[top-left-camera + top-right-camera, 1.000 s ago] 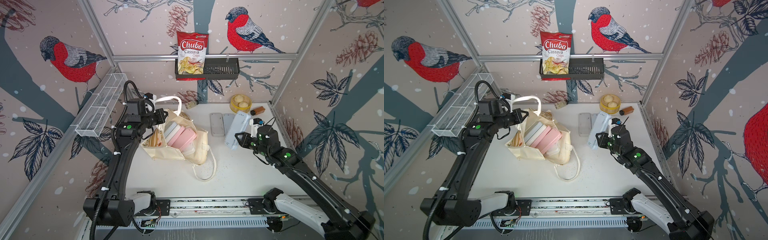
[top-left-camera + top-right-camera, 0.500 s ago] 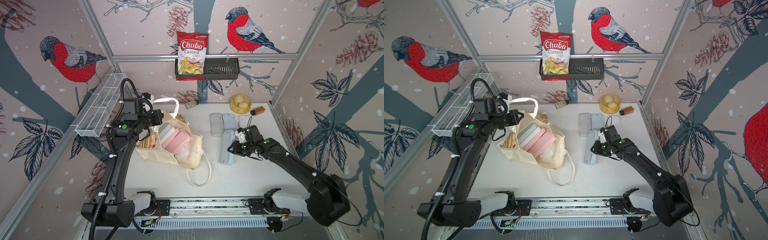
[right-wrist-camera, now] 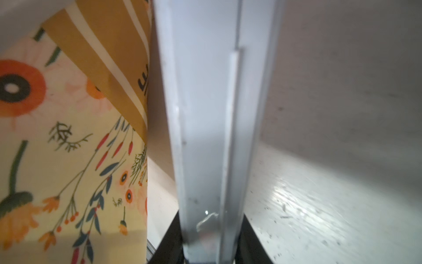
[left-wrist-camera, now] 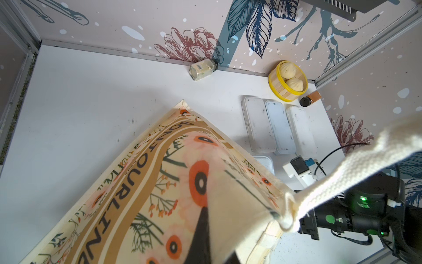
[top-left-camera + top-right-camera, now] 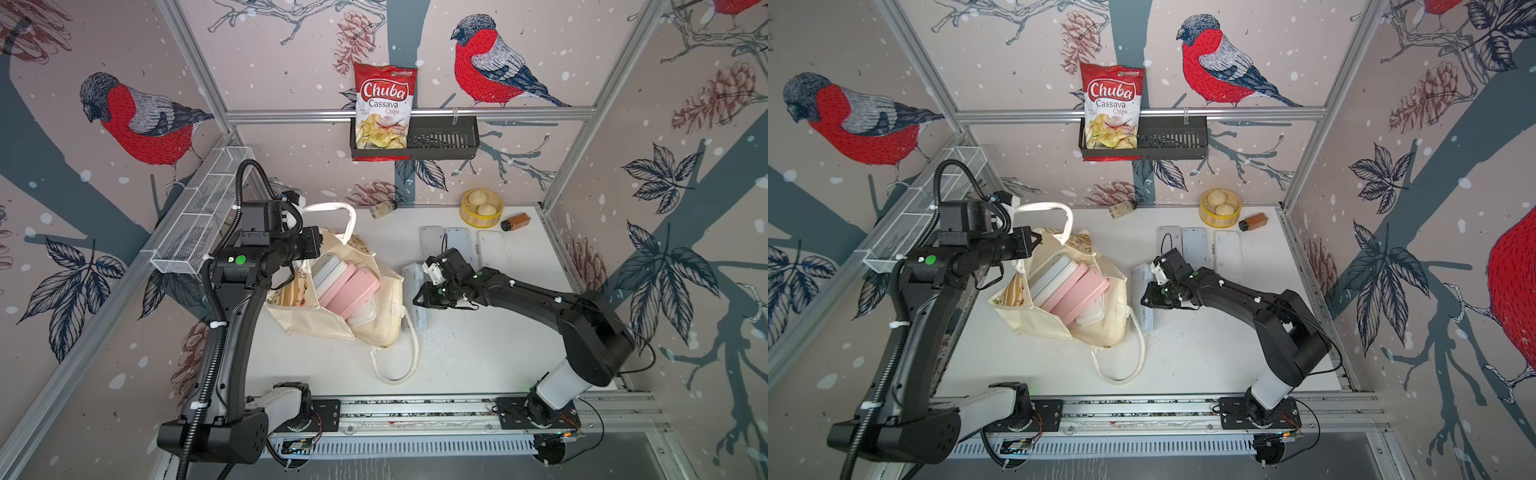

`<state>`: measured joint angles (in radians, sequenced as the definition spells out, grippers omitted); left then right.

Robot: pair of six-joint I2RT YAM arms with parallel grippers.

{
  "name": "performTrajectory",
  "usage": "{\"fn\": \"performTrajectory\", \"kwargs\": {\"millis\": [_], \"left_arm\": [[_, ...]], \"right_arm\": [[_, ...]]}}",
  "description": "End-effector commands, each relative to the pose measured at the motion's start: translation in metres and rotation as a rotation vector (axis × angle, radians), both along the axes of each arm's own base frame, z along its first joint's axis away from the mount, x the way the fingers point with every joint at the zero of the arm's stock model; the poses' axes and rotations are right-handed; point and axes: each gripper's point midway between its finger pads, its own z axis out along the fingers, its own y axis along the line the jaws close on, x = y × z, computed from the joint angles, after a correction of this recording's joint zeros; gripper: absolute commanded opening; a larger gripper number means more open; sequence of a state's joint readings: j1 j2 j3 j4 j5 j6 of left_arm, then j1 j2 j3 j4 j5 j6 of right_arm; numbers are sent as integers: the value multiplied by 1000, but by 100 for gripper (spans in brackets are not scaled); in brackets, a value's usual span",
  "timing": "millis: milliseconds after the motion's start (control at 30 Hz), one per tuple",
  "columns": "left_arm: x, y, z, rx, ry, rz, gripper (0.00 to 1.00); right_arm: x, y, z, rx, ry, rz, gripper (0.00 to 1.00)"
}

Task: Take out the pencil case from the canvas bag
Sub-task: Place the pencil case at the center of the board.

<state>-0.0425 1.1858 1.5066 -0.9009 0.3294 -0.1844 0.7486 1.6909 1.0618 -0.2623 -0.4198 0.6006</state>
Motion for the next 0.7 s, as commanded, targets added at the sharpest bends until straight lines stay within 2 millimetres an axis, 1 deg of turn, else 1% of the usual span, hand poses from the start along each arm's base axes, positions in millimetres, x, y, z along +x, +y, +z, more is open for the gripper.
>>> {"fn": "performTrajectory", "kwargs": {"millis": [0, 100, 200, 300, 433, 667], "left_arm": [[4, 0, 14, -2, -65, -5, 0], [2, 2, 17, 6, -77, 4, 0], [0, 3, 17, 11, -77, 6, 0], [0, 3, 15, 11, -70, 6, 0], [2, 3, 17, 8, -74, 6, 0], [4, 3, 18, 6, -74, 10, 0]], "right_arm": [[4, 15, -8, 24, 21, 20, 28], [6, 19, -23, 26, 64, 23, 30], [10, 21, -34, 35, 88, 12, 31], [15, 20, -40, 50, 103, -7, 33], [22, 18, -45, 76, 116, -34, 32], [20, 15, -54, 107, 144, -79, 31]]}}
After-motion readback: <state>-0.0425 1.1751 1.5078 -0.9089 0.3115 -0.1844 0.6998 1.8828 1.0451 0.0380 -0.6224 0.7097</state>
